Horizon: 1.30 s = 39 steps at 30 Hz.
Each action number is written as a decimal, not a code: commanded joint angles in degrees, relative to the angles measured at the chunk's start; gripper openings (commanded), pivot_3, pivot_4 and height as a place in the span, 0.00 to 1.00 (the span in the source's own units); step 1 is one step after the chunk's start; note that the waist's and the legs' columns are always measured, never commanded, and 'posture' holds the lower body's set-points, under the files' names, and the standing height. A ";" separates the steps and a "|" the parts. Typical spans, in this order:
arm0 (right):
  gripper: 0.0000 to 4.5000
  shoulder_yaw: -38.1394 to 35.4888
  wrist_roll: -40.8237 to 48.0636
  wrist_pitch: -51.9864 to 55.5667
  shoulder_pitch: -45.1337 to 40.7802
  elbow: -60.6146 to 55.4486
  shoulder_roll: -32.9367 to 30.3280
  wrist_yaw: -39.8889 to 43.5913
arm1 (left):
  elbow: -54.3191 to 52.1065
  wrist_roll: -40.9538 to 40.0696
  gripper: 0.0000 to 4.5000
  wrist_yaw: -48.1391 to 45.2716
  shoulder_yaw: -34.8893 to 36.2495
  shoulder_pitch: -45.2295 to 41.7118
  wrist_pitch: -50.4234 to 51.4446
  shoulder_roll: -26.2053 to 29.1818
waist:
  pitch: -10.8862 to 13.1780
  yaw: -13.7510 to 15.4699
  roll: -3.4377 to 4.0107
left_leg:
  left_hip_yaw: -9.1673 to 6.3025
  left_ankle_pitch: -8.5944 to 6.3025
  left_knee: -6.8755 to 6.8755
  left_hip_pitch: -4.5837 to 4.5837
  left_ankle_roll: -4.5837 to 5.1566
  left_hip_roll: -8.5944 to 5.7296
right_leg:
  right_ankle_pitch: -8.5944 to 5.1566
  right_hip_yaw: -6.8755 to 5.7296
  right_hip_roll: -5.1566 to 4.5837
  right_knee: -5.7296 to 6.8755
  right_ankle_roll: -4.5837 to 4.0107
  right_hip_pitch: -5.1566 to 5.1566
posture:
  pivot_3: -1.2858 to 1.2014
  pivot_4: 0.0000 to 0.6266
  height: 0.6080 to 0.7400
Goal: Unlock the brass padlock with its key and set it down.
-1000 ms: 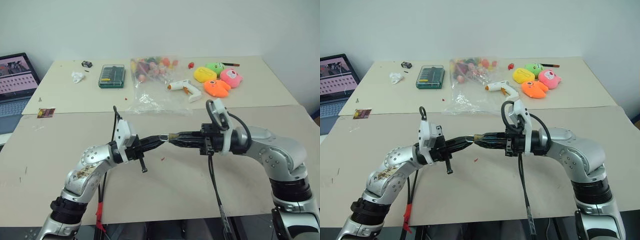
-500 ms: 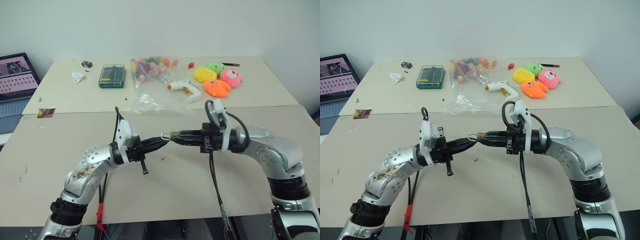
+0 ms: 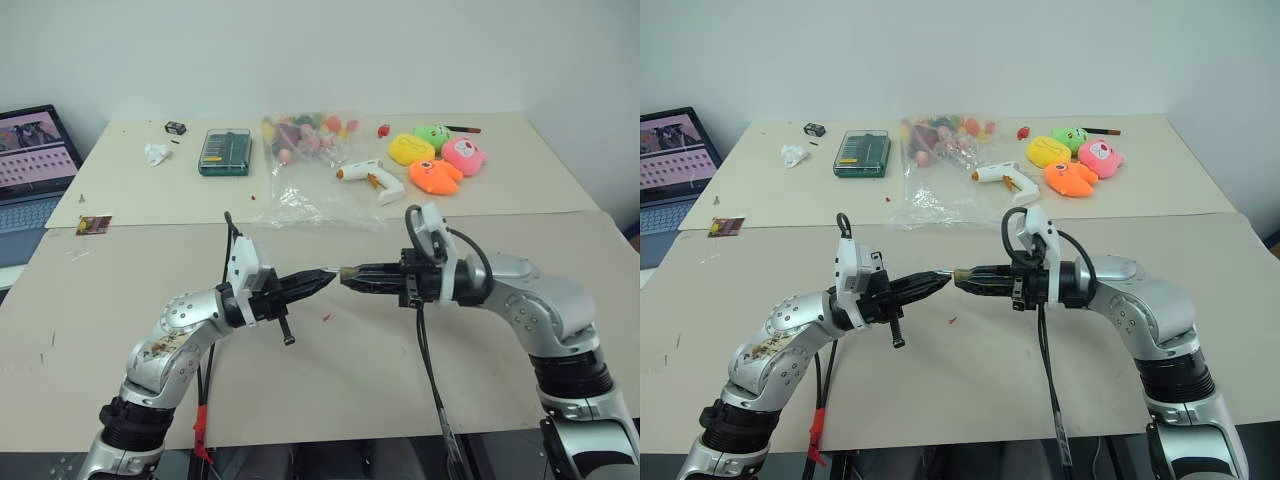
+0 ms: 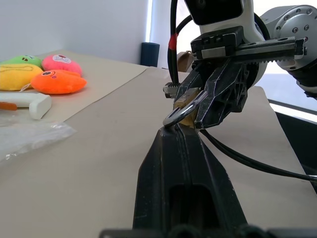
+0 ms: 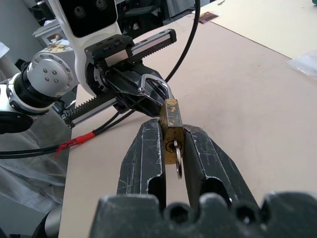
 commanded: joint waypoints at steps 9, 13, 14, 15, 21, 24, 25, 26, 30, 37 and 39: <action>0.06 0.81 -3.45 -2.43 0.03 1.49 0.86 -0.46 | -2.79 -0.67 0.00 0.29 0.55 -0.12 -0.04 -1.13 | 0.00 0.12 0.00 | 0.00 0.00 0.01 0.00 0.00 -0.01 | 0.00 0.01 0.00 0.00 0.00 0.00 | 0.52 0.24 1.00; 0.06 0.86 -3.52 -1.95 0.52 0.71 0.50 -0.01 | -2.57 -0.53 0.00 0.38 0.89 -0.10 -0.05 -1.18 | 0.00 0.19 0.00 | 0.00 0.00 0.00 0.00 0.00 0.00 | 0.00 0.01 0.00 0.00 0.00 0.00 | 0.52 0.24 1.00; 0.06 0.85 -3.55 -1.88 0.54 0.75 0.45 0.07 | -2.42 -0.54 0.00 0.31 0.98 -0.15 -0.07 -1.14 | 0.00 0.20 0.00 | 0.00 0.00 0.00 0.00 0.00 0.00 | 0.00 0.01 0.00 0.00 0.00 0.00 | 0.52 0.24 1.00; 0.06 0.65 -3.59 -1.76 0.64 0.87 0.34 0.09 | -2.36 -0.55 0.00 0.30 1.15 -0.15 -0.08 -1.05 | 0.00 0.21 0.00 | 0.00 0.00 0.00 0.00 0.00 0.00 | 0.00 0.01 0.00 -0.01 0.00 0.00 | 0.52 0.24 1.00; 0.06 -0.87 -3.88 -1.97 0.66 3.40 -1.80 1.72 | -2.93 0.71 0.00 0.35 1.48 -0.13 -0.85 -0.12 | 0.00 0.29 0.00 | 0.00 0.00 0.00 0.00 0.00 0.00 | 0.00 0.01 0.00 0.00 0.00 0.01 | 0.52 0.24 1.00; 0.06 -0.85 -4.62 -2.72 0.24 4.68 -3.11 2.48 | -2.72 4.00 0.16 -0.30 1.63 0.47 -4.01 1.36 | 0.00 0.30 -0.01 | 0.00 0.00 0.00 0.00 0.00 -0.01 | 0.00 0.01 0.00 -0.01 0.00 0.00 | 0.52 0.24 1.00; 0.06 -0.46 -5.27 -3.12 0.01 5.19 -3.53 2.70 | -2.50 5.36 0.24 -1.47 1.93 0.95 -5.90 2.61 | 0.00 0.24 0.00 | 0.01 0.00 -0.01 0.00 0.00 -0.01 | 0.00 0.01 0.00 -0.02 0.00 0.00 | 0.52 0.24 1.00; 0.06 -0.05 -5.78 -3.35 -0.15 5.46 -3.92 3.05 | -2.23 6.98 0.34 -2.99 2.02 1.46 -8.25 4.05 | 0.00 0.12 0.00 | 0.01 0.00 -0.01 0.00 0.00 0.00 | 0.00 0.01 0.01 -0.02 0.00 0.00 | 0.52 0.24 1.00; 0.06 1.37 -6.20 -1.77 -1.26 5.73 -4.91 4.50 | -0.26 11.89 0.70 -5.98 3.40 2.37 -16.86 7.91 | 0.00 0.23 0.00 | 0.03 0.00 -0.02 0.00 -0.01 0.01 | 0.00 0.02 0.00 -0.03 -0.01 -0.01 | 0.52 0.24 1.00; 0.06 9.56 -13.14 7.96 -8.54 14.97 -3.76 -1.00 | 1.74 18.82 0.98 -3.45 5.53 3.61 -26.50 9.12 | 0.00 0.23 -0.01 | 0.08 0.00 -0.03 0.01 -0.01 0.02 | 0.00 0.06 0.00 -0.05 -0.01 -0.01 | 0.52 0.24 1.00; 0.06 11.65 -11.93 13.65 -10.92 16.74 -2.43 -0.16 | 0.89 19.90 0.98 -1.60 5.21 4.88 -27.93 7.78 | 0.01 0.64 -0.01 | 0.03 0.00 -0.07 0.00 -0.01 0.02 | 0.00 0.01 -0.01 -0.04 -0.01 -0.02 | 0.52 0.24 1.00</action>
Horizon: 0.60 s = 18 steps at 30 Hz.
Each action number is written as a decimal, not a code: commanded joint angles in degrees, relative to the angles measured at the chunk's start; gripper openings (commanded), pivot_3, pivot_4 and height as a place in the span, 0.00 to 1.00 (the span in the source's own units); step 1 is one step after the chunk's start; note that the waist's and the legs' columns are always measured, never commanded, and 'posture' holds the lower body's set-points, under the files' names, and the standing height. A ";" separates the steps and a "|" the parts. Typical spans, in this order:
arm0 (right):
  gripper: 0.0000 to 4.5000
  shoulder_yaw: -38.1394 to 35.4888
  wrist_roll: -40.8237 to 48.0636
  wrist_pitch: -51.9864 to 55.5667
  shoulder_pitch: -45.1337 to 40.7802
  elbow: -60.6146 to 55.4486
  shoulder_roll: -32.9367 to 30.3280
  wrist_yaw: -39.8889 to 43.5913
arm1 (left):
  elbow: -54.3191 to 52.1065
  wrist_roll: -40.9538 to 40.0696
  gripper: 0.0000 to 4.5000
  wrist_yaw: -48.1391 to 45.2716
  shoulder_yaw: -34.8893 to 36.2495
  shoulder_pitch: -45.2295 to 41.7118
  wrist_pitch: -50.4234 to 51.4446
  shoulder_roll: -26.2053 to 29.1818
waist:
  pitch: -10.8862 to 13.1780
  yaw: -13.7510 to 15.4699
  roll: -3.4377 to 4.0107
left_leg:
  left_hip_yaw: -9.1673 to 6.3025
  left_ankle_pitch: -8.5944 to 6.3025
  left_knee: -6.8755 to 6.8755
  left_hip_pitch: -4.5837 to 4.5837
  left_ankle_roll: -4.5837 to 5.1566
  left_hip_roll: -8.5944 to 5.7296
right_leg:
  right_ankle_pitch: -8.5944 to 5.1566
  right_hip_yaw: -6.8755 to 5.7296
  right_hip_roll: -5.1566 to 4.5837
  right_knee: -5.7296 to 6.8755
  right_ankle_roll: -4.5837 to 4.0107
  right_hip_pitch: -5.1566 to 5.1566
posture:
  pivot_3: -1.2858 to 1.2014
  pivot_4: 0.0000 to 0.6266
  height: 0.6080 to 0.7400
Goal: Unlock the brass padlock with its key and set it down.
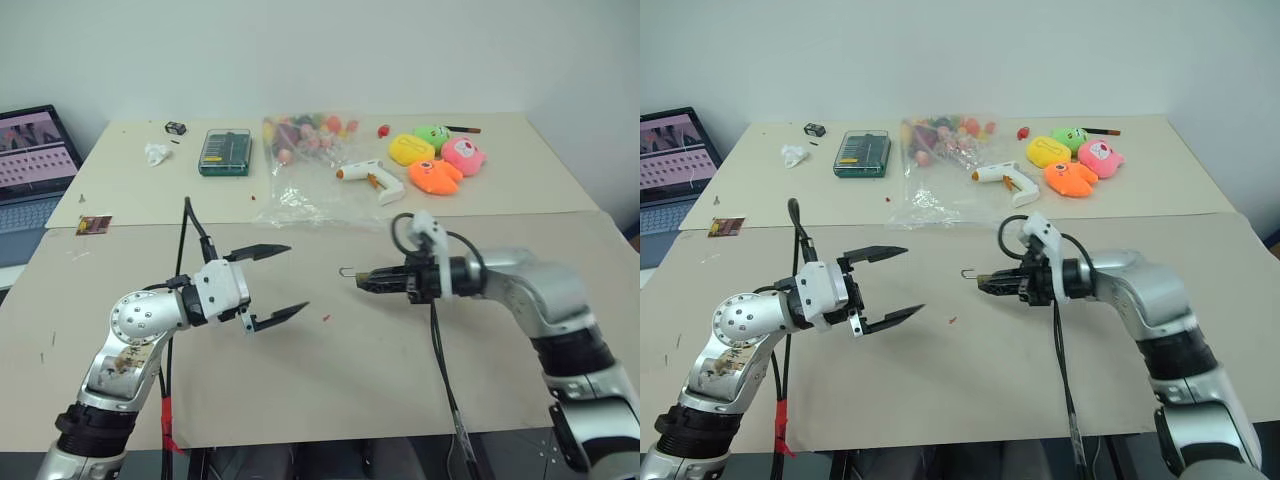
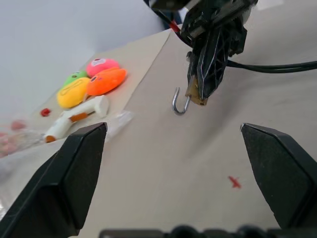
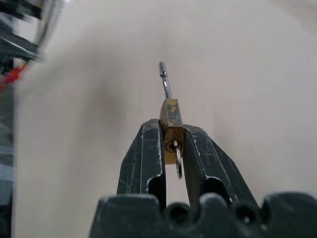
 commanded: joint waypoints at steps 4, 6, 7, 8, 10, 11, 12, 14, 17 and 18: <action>0.06 1.52 4.22 18.89 -6.47 5.06 6.14 -0.59 | -3.98 3.62 0.98 4.91 -0.89 3.60 -3.28 -3.44 | 0.00 -0.31 0.00 | 0.03 -0.01 0.01 -0.07 0.02 0.00 | 0.02 0.04 0.00 0.00 -0.02 -0.04 | 0.52 0.24 1.00; 0.06 2.34 3.67 21.33 -6.64 6.33 6.62 -1.25 | -5.21 4.53 0.98 6.19 -1.56 5.03 -3.11 -4.38 | 0.00 -0.17 0.00 | 0.00 -0.01 0.01 -0.07 0.02 0.01 | 0.02 0.03 0.00 0.00 -0.02 -0.04 | 0.52 0.24 1.00; 0.06 1.96 4.17 23.14 -6.88 7.04 7.12 -1.58 | -5.67 4.71 0.98 6.73 -1.67 5.62 -2.97 -4.72 | 0.00 -0.04 0.00 | -0.01 -0.01 0.01 -0.06 0.02 0.00 | 0.02 0.02 0.00 -0.01 -0.02 -0.04 | 0.52 0.24 1.00; 0.06 1.79 4.73 24.59 -7.06 7.24 7.13 -1.48 | -6.32 4.97 0.98 7.35 -1.83 6.30 -2.67 -5.09 | 0.00 0.17 0.00 | -0.01 -0.02 0.01 -0.06 0.03 -0.01 | 0.02 0.01 -0.02 0.00 -0.02 -0.02 | 0.52 0.24 1.00; 0.16 2.49 4.00 24.75 -7.34 8.01 6.66 -1.65 | -7.34 5.15 1.00 8.55 -1.93 8.33 -2.35 -5.84 | 0.00 0.30 0.00 | -0.01 -0.02 0.03 -0.07 0.04 -0.03 | 0.01 0.00 -0.02 -0.01 -0.02 -0.04 | 0.52 0.24 1.00; 0.26 2.70 3.68 24.65 -7.35 8.48 6.24 -1.61 | -7.78 5.30 1.00 9.03 -2.16 9.10 -2.24 -6.12 | 0.00 0.27 0.00 | 0.00 -0.02 0.03 -0.06 0.04 -0.03 | 0.01 0.01 -0.02 -0.01 -0.02 -0.04 | 0.52 0.24 1.00; 0.28 2.89 3.47 24.41 -7.31 8.94 5.74 -1.29 | -8.06 5.46 1.00 9.38 -2.37 9.64 -2.21 -6.34 | 0.00 0.26 0.00 | 0.00 -0.02 0.02 -0.05 0.04 -0.03 | 0.01 0.01 -0.02 0.00 -0.02 -0.04 | 0.52 0.24 1.00; 0.43 3.40 3.12 23.56 -7.10 9.70 4.04 -0.04 | -8.31 5.34 1.00 9.76 -2.79 10.20 -2.00 -6.72 | 0.00 0.28 0.00 | 0.00 -0.01 0.02 -0.04 0.02 -0.02 | 0.01 0.01 -0.01 0.01 -0.02 -0.03 | 0.52 0.24 1.00; 0.67 3.95 2.71 21.53 -6.69 10.99 -0.04 3.35 | -8.48 4.51 1.00 9.75 -3.43 10.60 -1.26 -7.08 | 0.00 0.46 0.01 | 0.00 -0.01 0.03 -0.01 0.02 -0.03 | 0.01 -0.01 -0.02 0.00 -0.01 0.04 | 0.52 0.24 1.00; 0.73 4.26 2.32 19.98 -6.42 11.47 -1.86 5.03 | -8.63 3.18 1.00 9.73 -3.51 10.63 0.10 -7.39 | 0.00 0.53 0.01 | 0.00 -0.02 0.04 0.00 0.03 -0.04 | 0.01 -0.02 -0.04 0.00 -0.01 0.05 | 0.52 0.24 1.00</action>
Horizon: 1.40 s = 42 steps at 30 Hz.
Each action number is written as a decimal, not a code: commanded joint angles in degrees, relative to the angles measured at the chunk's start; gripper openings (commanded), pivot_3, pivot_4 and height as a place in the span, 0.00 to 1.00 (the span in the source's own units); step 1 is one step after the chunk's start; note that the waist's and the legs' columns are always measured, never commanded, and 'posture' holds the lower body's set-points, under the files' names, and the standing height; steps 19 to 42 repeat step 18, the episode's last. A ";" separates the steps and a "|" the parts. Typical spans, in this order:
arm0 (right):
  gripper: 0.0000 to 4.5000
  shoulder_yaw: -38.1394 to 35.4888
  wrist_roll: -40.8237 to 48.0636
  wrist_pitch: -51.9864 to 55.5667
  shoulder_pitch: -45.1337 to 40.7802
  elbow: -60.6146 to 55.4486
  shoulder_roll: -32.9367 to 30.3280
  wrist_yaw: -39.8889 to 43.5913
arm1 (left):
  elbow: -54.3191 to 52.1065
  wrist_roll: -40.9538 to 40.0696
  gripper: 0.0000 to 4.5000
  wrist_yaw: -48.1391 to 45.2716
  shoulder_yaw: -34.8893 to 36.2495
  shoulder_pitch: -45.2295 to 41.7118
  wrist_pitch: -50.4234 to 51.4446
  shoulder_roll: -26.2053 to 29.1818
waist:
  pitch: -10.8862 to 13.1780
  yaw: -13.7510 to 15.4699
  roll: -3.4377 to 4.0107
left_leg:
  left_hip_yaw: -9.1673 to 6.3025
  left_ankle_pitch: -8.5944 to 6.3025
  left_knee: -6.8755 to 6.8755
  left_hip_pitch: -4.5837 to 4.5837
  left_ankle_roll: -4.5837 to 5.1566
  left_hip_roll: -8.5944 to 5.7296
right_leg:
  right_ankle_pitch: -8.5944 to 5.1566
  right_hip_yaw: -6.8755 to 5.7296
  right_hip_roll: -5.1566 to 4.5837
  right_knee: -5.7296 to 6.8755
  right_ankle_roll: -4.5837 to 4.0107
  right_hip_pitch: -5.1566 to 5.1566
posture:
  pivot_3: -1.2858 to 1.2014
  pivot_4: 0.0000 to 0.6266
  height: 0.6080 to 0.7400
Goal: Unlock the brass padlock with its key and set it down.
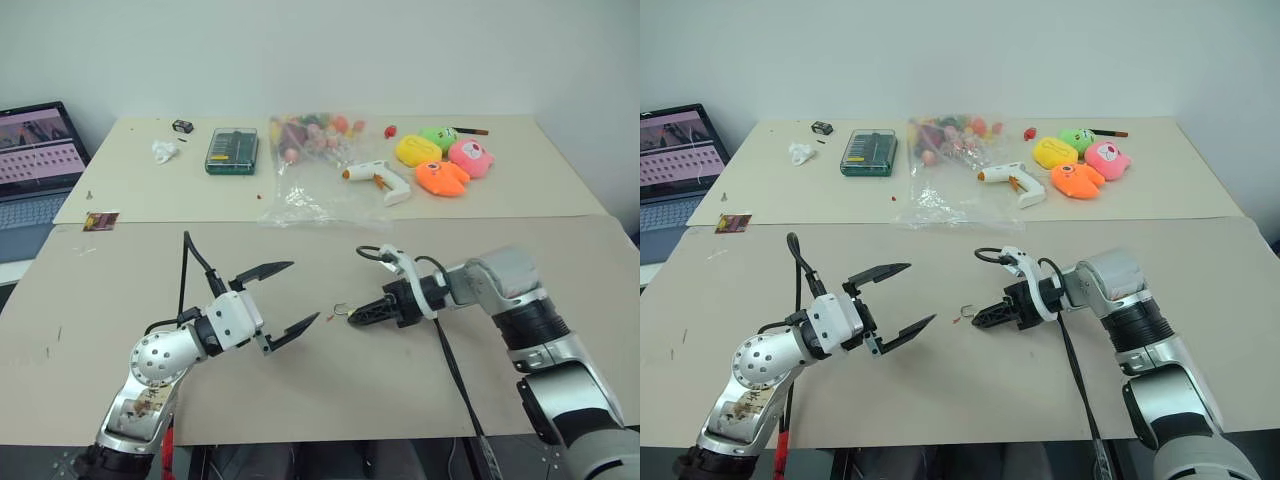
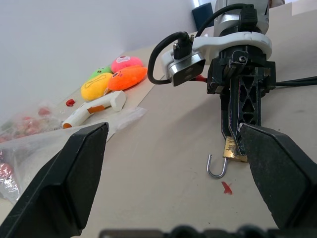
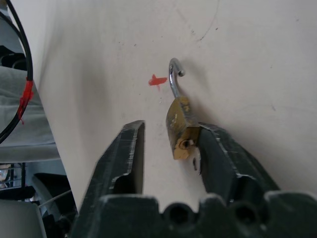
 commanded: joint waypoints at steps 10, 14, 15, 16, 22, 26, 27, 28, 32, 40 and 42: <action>0.99 -6.89 -1.54 -33.95 9.84 -10.39 -25.91 28.29 | -2.25 -22.08 1.00 -4.45 5.07 -2.94 31.65 8.48 | 0.06 -1.34 0.06 | 0.04 -0.05 -0.02 -0.04 0.08 0.02 | -0.09 -0.07 -0.02 0.01 0.14 -0.07 | 0.52 0.24 1.00; 0.99 -15.62 4.09 -35.86 15.44 -17.81 -24.50 27.83 | 1.38 -25.68 1.00 -7.52 10.06 -7.55 34.81 12.51 | 0.08 -1.51 0.02 | 0.25 -0.25 0.00 0.08 0.28 0.38 | -0.12 -0.08 0.15 0.00 0.18 0.04 | 0.52 0.24 1.00; 0.99 -17.02 4.51 -36.35 17.17 -19.55 -24.09 26.82 | 2.44 -25.47 1.00 -8.43 10.59 -8.70 34.68 13.53 | 0.07 -1.38 0.03 | 0.25 -0.25 0.04 0.08 0.24 0.51 | -0.11 -0.10 0.27 0.00 0.17 0.05 | 0.52 0.24 1.00; 0.99 -18.07 4.54 -37.19 18.60 -21.06 -23.51 25.66 | 3.33 -25.20 1.00 -9.40 10.98 -9.44 34.38 14.41 | 0.08 -1.28 0.03 | 0.25 -0.26 0.03 0.11 0.20 0.58 | -0.10 -0.11 0.34 0.01 0.16 0.05 | 0.52 0.24 1.00; 0.99 -20.43 5.35 -37.64 20.39 -23.33 -21.92 22.90 | 5.44 -24.43 1.00 -10.95 11.47 -11.31 33.66 15.49 | 0.08 -1.12 0.03 | 0.26 -0.24 0.04 0.12 0.09 0.65 | -0.08 -0.14 0.40 0.02 0.12 0.04 | 0.52 0.24 1.00; 0.99 -20.43 5.35 -37.64 20.39 -23.33 -21.92 22.90 | 5.44 -24.43 1.00 -10.95 11.47 -11.31 33.66 15.49 | 0.08 -1.12 0.03 | 0.26 -0.24 0.04 0.12 0.09 0.65 | -0.08 -0.14 0.40 0.02 0.12 0.04 | 0.52 0.24 1.00; 0.99 -20.43 5.35 -37.64 20.39 -23.33 -21.92 22.90 | 5.44 -24.43 1.00 -10.95 11.47 -11.31 33.66 15.49 | 0.08 -1.12 0.03 | 0.26 -0.24 0.04 0.12 0.09 0.65 | -0.08 -0.14 0.40 0.02 0.12 0.04 | 0.52 0.24 1.00; 0.99 -20.43 5.35 -37.64 20.39 -23.33 -21.92 22.90 | 5.44 -24.43 1.00 -10.95 11.47 -11.31 33.66 15.49 | 0.08 -1.12 0.03 | 0.26 -0.24 0.04 0.12 0.09 0.65 | -0.08 -0.14 0.40 0.02 0.12 0.04 | 0.52 0.24 1.00; 0.99 -20.43 5.35 -37.64 20.39 -23.33 -21.92 22.90 | 5.44 -24.43 1.00 -10.95 11.47 -11.31 33.66 15.49 | 0.08 -1.12 0.03 | 0.26 -0.24 0.04 0.12 0.09 0.65 | -0.08 -0.14 0.40 0.02 0.12 0.04 | 0.52 0.24 1.00; 0.99 -20.43 5.35 -37.64 20.39 -23.33 -21.92 22.90 | 5.44 -24.43 1.00 -10.95 11.47 -11.31 33.66 15.49 | 0.08 -1.12 0.03 | 0.26 -0.24 0.04 0.12 0.09 0.65 | -0.08 -0.14 0.40 0.02 0.12 0.04 | 0.52 0.24 1.00; 0.99 -20.43 5.35 -37.64 20.39 -23.33 -21.92 22.90 | 5.44 -24.43 1.00 -10.95 11.47 -11.31 33.66 15.49 | 0.08 -1.12 0.03 | 0.26 -0.24 0.04 0.12 0.09 0.65 | -0.08 -0.14 0.40 0.02 0.12 0.04 | 0.52 0.24 1.00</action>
